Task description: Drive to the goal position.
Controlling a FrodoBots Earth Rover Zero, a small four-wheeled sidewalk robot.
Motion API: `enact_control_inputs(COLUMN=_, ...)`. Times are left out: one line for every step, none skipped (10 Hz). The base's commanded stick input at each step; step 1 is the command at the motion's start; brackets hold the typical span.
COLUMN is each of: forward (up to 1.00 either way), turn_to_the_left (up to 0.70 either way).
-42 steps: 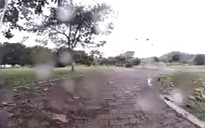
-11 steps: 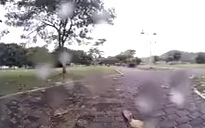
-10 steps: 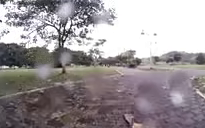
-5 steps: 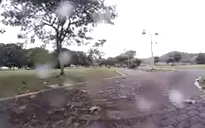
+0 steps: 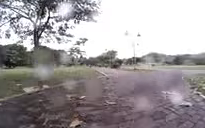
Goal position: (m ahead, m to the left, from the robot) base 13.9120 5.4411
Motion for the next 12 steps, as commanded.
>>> enact_control_inputs(forward=0.7, turn_to_the_left=-0.02)
enact_control_inputs(forward=0.7, turn_to_the_left=0.0)
enact_control_inputs(forward=0.7, turn_to_the_left=0.0)
enact_control_inputs(forward=0.7, turn_to_the_left=0.0)
enact_control_inputs(forward=0.7, turn_to_the_left=0.0)
enact_control_inputs(forward=0.7, turn_to_the_left=0.0)
enact_control_inputs(forward=0.7, turn_to_the_left=0.0)
enact_control_inputs(forward=0.7, turn_to_the_left=0.0)
enact_control_inputs(forward=0.7, turn_to_the_left=0.0)
enact_control_inputs(forward=0.7, turn_to_the_left=0.0)
enact_control_inputs(forward=0.7, turn_to_the_left=0.0)
enact_control_inputs(forward=0.7, turn_to_the_left=0.0)
